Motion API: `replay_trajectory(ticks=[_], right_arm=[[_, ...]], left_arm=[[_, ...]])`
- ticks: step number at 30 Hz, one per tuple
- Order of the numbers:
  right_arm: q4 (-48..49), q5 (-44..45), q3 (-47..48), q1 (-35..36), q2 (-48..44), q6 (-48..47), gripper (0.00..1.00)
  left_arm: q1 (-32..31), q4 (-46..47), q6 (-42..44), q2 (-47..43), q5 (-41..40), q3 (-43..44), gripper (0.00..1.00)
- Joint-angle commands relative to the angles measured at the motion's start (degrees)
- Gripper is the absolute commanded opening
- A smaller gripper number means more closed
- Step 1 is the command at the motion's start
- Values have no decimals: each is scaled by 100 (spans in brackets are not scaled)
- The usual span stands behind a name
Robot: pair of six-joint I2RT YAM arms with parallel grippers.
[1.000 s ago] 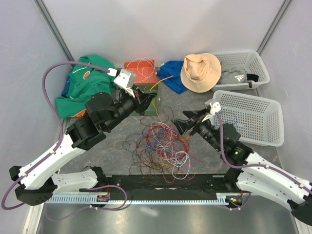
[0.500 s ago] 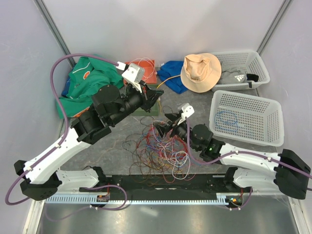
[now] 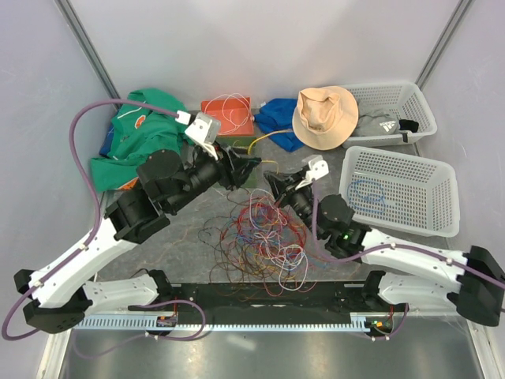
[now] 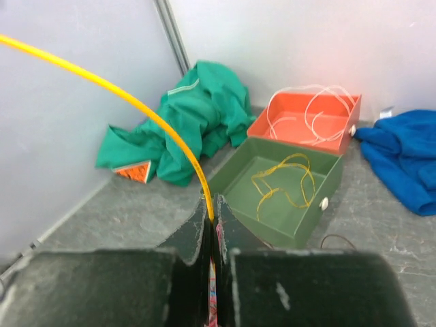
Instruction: Untangle the cables
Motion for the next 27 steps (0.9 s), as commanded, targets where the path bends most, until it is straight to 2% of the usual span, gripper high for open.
replay_trajectory(ticks=[1,3,4,8,13,18,21,27], right_arm=[[-1396,417,850,37,-693,351,0],[-2111,602,1506,37,-729,413,0],[-2785,637,1754,37,-712,422,0],[-4011,743,2766,37,-650,510,0],[-5189,524,3935,37,-440,685,0],[-5831,295,4437,37,-325,932,0],[-5911,242,4376,37,-369,1055,0],[-5964,110,4235,37,-413,1231,0]], left_arm=[[14,143,-326,-454,-586,-723,63],[5,292,-459,-848,-955,-1103,99],[5,493,-573,-1007,-1035,-1505,99],[5,1142,-933,-1623,-1168,-2526,100],[14,2470,-1013,-1809,-404,-3528,100],[-4,3824,-882,-1677,105,-3767,100],[5,4657,-619,-1607,448,-3829,100],[-4,5048,-328,-993,1249,-3417,96]])
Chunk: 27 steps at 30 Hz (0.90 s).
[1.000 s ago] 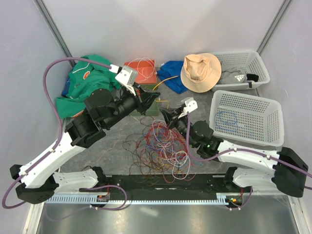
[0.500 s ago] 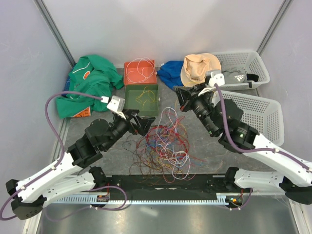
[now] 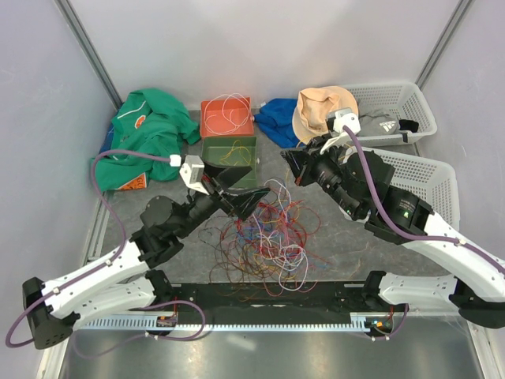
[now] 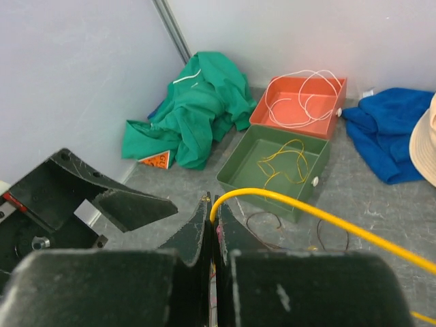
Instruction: Untangle the cables
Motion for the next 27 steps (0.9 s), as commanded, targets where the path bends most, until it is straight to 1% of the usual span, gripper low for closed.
replay_trajectory(ticks=[1,2,3,5,9,12,15,16,18,19,20,21,22,23,25,26,27], right_arm=[[-111,-172,6,26,-55,212,0],[-111,-207,-3,26,-46,221,0],[-120,-207,-12,26,-46,238,0],[-129,-224,-12,26,-37,256,0],[-146,-391,6,26,-46,309,0],[-155,-453,24,26,-63,344,0],[-155,-488,24,26,-63,353,0],[-155,-480,6,26,-63,361,0],[-146,-480,-47,35,-81,370,0],[-146,-488,-64,26,-90,379,0],[-137,-480,-117,26,-125,379,0],[-137,-462,-152,26,-160,370,0],[-129,-392,-187,26,-186,370,5],[-102,-357,-274,26,-291,362,34],[-93,-234,-363,26,-432,327,56],[-85,-33,-476,26,-615,318,71],[-85,91,-556,26,-730,326,77]], left_arm=[[3,775,330,490,794,459,96],[3,696,330,595,1021,555,95],[-6,617,330,831,1137,722,94],[-6,563,330,1009,1313,802,92],[-6,555,453,1255,1173,864,90],[-6,511,558,1440,1173,951,85],[-6,493,603,1572,1261,1048,75],[-6,493,611,1633,1296,1092,61],[-6,502,638,1677,1340,1189,46],[-6,502,655,1704,1358,1224,26],[-6,493,664,1721,1349,1294,12],[-6,432,664,1722,1314,1329,2],[3,388,664,1730,1296,1364,2],[-6,327,673,1687,1244,1417,2],[-6,90,664,1643,1130,1470,2],[3,-68,638,1616,877,1601,2],[-6,-296,638,1573,718,1706,2]])
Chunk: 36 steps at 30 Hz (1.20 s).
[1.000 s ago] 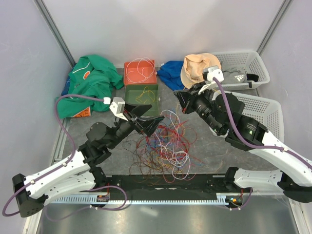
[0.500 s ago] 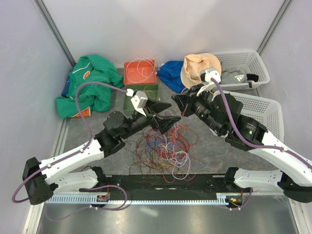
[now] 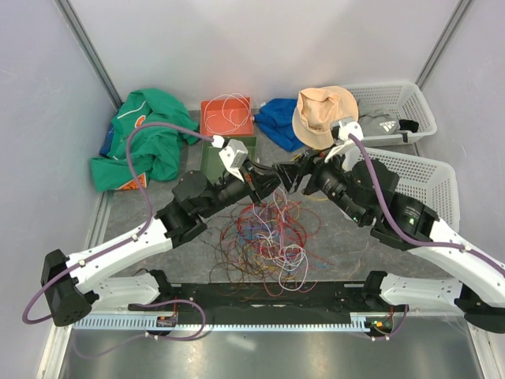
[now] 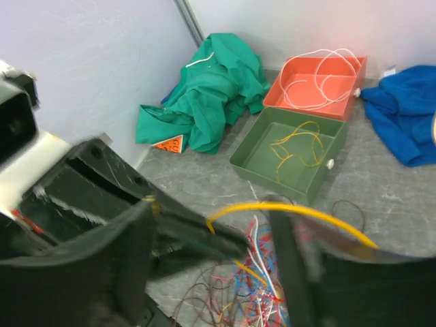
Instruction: Untangle the cables
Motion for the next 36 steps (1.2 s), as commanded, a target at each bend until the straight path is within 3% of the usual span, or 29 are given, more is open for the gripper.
replay_trajectory(ticks=[1,2,6,12,16,26,31,36], right_arm=[[12,557,-453,26,-597,-21,81],[20,810,-585,26,-895,5,86],[187,1129,-1472,26,-1696,84,90],[924,350,-2836,26,-2295,348,94],[1610,-223,-3144,26,-2059,383,98],[3421,-611,-3144,35,-978,94,98],[3290,-444,-3257,26,-108,163,83],[3623,-505,-4170,26,-71,584,78]], left_arm=[[-4,-785,155,-176,-762,647,2],[-4,-1042,207,-194,-896,918,2],[5,-1817,366,-212,-1354,1701,2],[14,-2504,489,104,-1372,2985,2],[14,-2846,445,350,-1284,3381,2],[5,-2960,261,447,-1108,3425,2],[5,-3101,278,535,-1029,3714,2],[5,-3285,462,614,-1108,4303,2]])
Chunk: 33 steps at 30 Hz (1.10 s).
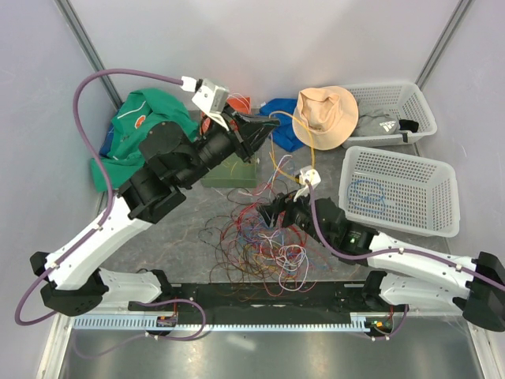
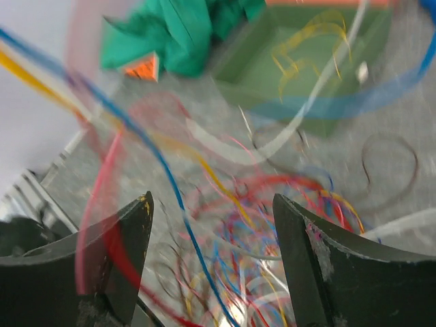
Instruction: Untangle the cables
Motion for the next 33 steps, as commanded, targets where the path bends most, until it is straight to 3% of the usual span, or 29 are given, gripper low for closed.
replay_trajectory(ticks=[1,11,16,27,33], right_arm=[[476,-49,-679,26,-137,386,79],[205,145,-1656,8,-524,878,80],[-111,162,-1850,26,-830,1020,93],[-385,22,-718,44,-2378,116,98],[-130,-127,100,52,-1740,-588,98]], left_arm=[[5,-29,311,76,53,911,2],[5,-319,830,586,-62,2810,2],[5,-381,1050,719,-158,3461,2],[14,-601,1059,780,-281,3182,2],[14,-697,989,842,-291,3093,2]])
